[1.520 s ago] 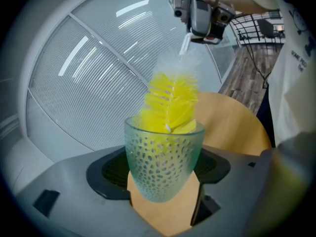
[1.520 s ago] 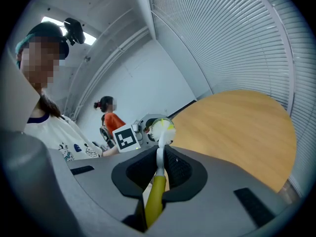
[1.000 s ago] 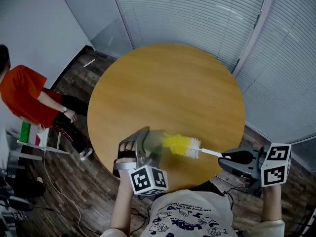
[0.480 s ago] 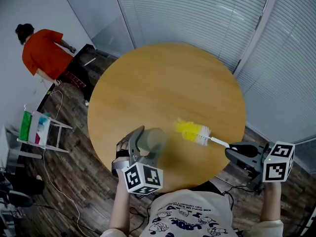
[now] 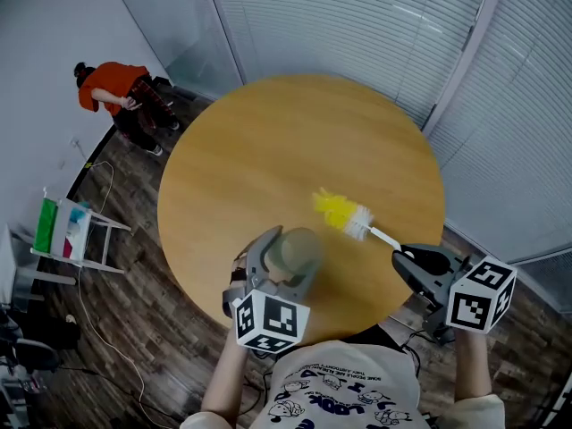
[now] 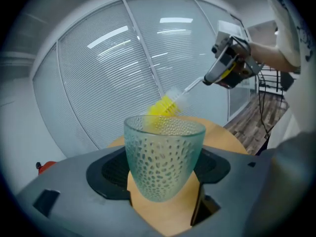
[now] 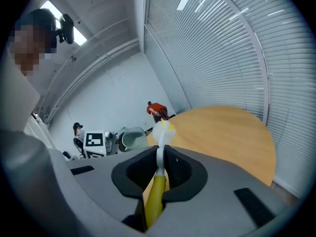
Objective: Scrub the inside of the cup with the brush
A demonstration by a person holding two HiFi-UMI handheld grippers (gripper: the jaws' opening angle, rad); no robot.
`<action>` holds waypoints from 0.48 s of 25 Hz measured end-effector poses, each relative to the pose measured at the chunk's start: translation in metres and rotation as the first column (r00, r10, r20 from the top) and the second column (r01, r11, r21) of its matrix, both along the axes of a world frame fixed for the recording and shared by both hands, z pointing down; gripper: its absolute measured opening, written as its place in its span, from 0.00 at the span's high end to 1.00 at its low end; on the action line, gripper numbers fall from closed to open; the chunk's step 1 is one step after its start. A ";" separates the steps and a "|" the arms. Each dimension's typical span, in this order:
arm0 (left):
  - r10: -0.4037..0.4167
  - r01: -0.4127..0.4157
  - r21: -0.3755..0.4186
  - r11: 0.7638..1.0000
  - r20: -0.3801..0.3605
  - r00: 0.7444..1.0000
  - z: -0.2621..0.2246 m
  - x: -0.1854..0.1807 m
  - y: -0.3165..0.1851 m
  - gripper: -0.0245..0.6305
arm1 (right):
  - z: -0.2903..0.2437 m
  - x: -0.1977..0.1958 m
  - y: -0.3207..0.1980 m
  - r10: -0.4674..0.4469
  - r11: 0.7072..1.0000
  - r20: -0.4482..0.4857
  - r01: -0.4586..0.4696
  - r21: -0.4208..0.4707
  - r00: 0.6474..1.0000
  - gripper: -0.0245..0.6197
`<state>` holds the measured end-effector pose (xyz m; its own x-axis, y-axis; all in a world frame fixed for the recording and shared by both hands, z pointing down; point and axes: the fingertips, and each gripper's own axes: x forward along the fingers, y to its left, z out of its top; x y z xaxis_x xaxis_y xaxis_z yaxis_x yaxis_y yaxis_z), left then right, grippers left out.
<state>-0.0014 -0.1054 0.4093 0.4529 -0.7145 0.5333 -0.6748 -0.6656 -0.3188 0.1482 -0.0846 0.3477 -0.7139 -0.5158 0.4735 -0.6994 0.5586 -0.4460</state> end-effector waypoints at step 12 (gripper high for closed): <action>-0.021 0.002 -0.073 0.997 -0.257 0.966 -0.004 0.027 0.004 0.38 | 0.016 -0.003 -0.026 0.216 0.958 -0.080 -0.196 0.209 0.973 0.89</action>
<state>0.0257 -0.1014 0.4049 0.5737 -0.6843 0.4502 -0.7352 -0.6725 -0.0852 0.1456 -0.1102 0.3636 -0.5360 -0.7376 0.4107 -0.8442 0.4676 -0.2619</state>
